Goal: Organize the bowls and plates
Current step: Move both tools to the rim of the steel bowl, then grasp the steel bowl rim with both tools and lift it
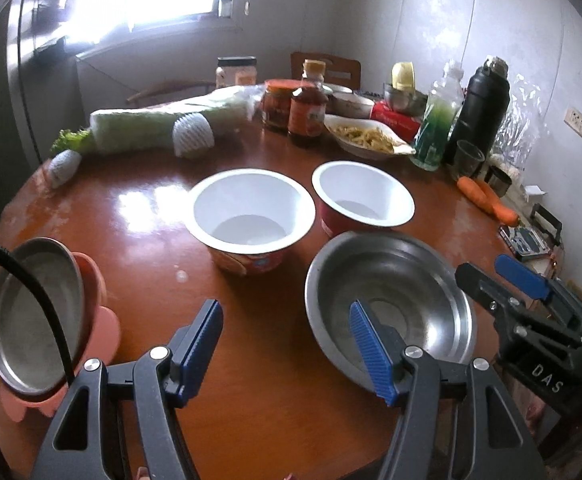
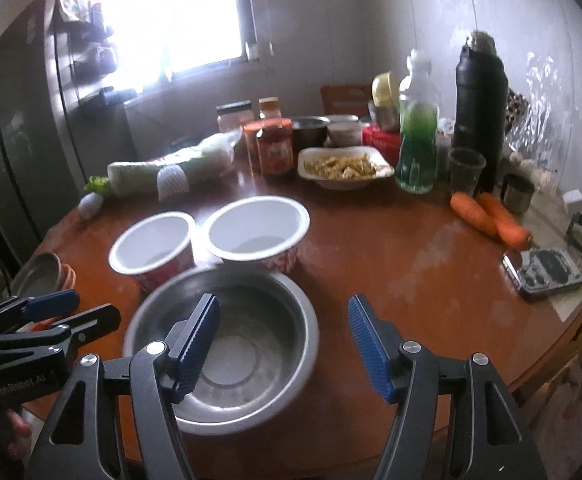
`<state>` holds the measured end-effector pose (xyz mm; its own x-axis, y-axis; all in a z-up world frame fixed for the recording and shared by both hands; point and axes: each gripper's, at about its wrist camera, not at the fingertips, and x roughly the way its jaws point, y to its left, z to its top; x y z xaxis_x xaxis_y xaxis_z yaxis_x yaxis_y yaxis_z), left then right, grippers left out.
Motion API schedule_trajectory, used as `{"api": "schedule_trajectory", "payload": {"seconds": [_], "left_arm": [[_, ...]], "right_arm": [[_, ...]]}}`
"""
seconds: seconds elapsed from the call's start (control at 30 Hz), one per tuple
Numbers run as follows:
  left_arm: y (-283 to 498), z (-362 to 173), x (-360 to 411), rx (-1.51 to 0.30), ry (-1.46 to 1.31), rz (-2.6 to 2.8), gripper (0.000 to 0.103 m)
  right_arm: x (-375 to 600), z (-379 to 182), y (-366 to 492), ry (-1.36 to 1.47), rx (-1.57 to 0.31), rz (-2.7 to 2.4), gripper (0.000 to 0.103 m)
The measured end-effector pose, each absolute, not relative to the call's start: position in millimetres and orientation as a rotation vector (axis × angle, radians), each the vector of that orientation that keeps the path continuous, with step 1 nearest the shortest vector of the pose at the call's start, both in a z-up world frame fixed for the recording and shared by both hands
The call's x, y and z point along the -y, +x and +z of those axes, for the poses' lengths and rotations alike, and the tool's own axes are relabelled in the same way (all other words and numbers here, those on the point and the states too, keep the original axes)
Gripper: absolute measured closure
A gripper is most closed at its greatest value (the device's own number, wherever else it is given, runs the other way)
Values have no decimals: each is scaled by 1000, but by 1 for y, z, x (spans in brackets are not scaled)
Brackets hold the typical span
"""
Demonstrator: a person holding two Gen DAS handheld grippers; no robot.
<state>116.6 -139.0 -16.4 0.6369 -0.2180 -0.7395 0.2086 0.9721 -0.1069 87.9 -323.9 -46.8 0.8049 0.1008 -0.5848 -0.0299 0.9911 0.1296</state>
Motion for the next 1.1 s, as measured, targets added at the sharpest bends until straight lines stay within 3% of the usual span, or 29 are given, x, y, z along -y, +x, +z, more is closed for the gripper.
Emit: {"api": "schedule_trajectory", "payload": {"seconds": [0.87,1.0,1.1], "left_arm": [[145,-53,165,-920,6,-285,37],[147,-55,168,-924,11,-290,38],[146,-55,170,-924,11,-299,45]], "right_arm": [[337,-95,118,164,-742,67,36],[337,-96,120,158,-741,76,51],[335,-97,121,157,-741,92,62]]}}
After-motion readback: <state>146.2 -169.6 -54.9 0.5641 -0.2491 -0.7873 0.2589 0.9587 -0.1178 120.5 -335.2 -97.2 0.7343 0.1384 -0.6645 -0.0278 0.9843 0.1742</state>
